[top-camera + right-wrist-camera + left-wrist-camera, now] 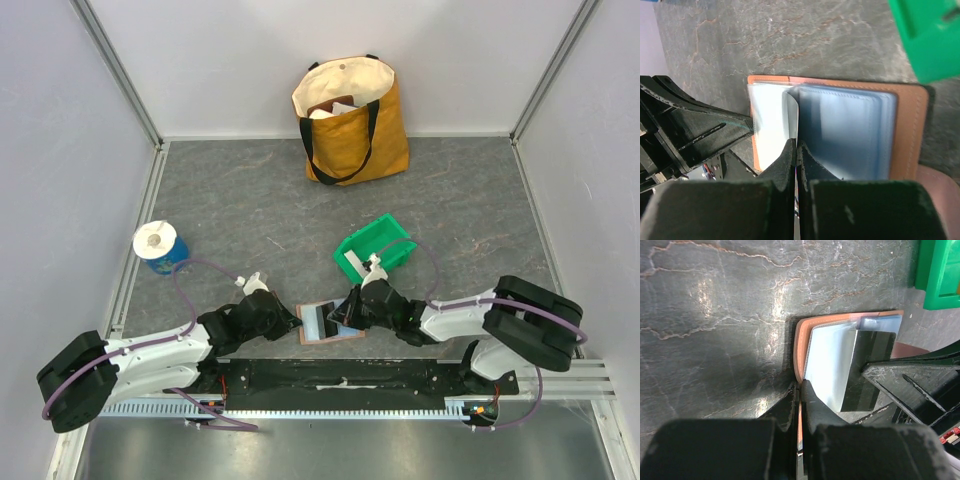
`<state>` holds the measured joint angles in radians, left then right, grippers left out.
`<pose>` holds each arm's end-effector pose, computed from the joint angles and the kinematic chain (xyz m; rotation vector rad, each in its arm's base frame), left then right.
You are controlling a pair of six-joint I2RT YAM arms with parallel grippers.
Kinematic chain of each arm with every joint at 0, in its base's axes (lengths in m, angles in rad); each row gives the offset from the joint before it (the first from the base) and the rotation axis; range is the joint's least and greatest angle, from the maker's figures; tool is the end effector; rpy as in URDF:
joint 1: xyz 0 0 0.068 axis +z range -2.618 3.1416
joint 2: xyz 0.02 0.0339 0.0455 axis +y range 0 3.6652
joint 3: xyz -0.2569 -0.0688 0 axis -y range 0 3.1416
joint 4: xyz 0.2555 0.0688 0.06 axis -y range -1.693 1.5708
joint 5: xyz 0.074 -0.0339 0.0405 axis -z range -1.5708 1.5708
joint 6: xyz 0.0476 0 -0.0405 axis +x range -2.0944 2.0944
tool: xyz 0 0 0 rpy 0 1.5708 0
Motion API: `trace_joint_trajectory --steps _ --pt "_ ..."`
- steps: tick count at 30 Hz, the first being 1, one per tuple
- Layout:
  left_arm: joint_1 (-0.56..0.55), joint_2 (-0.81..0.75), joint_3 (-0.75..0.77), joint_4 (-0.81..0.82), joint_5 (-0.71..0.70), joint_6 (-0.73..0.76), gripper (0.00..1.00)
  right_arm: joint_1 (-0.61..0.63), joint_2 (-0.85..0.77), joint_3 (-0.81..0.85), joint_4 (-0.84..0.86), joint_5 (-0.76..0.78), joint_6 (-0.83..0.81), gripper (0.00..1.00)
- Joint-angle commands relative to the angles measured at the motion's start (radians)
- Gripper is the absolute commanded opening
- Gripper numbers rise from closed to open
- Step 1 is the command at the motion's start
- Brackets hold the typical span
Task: Put the credit cards into the card holder
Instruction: Insert the credit card into the card holder.
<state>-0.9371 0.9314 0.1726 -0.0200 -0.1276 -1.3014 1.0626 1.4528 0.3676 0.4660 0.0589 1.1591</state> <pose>0.1113 -0.1412 0.1023 -0.5279 2.4909 -0.8865 0.1295 0.2267 0.1001 0.1552 2.4442 1.0987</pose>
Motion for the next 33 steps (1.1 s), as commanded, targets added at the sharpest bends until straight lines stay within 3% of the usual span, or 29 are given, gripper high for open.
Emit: trace_joint_trajectory --steps 1,6,8,12,14,19,24,33 --pt "0.001 0.029 -0.025 -0.063 -0.038 -0.006 0.02 0.013 0.099 0.030 -0.011 -0.117 -0.038 0.00" --pt "0.001 0.038 -0.015 -0.063 -0.032 0.004 0.02 0.013 0.121 0.086 -0.052 -0.100 -0.059 0.03" --pt "0.001 0.035 -0.018 -0.064 -0.033 0.001 0.02 0.013 0.112 0.120 -0.142 -0.071 -0.078 0.06" --pt "0.003 0.018 -0.019 -0.075 -0.037 0.002 0.02 0.013 0.014 0.114 -0.251 0.025 -0.104 0.26" --pt "0.000 0.011 -0.021 -0.083 -0.040 0.002 0.02 0.013 -0.029 0.120 -0.297 0.062 -0.119 0.42" --pt "0.001 0.007 -0.021 -0.084 -0.037 0.011 0.02 0.013 -0.048 0.146 -0.365 0.079 -0.148 0.53" --pt "0.001 0.007 -0.019 -0.080 -0.033 0.016 0.02 0.014 -0.011 0.151 -0.320 0.033 -0.153 0.52" --pt "0.003 0.014 -0.018 -0.066 -0.027 0.019 0.02 0.045 0.110 0.258 -0.296 -0.045 -0.213 0.42"
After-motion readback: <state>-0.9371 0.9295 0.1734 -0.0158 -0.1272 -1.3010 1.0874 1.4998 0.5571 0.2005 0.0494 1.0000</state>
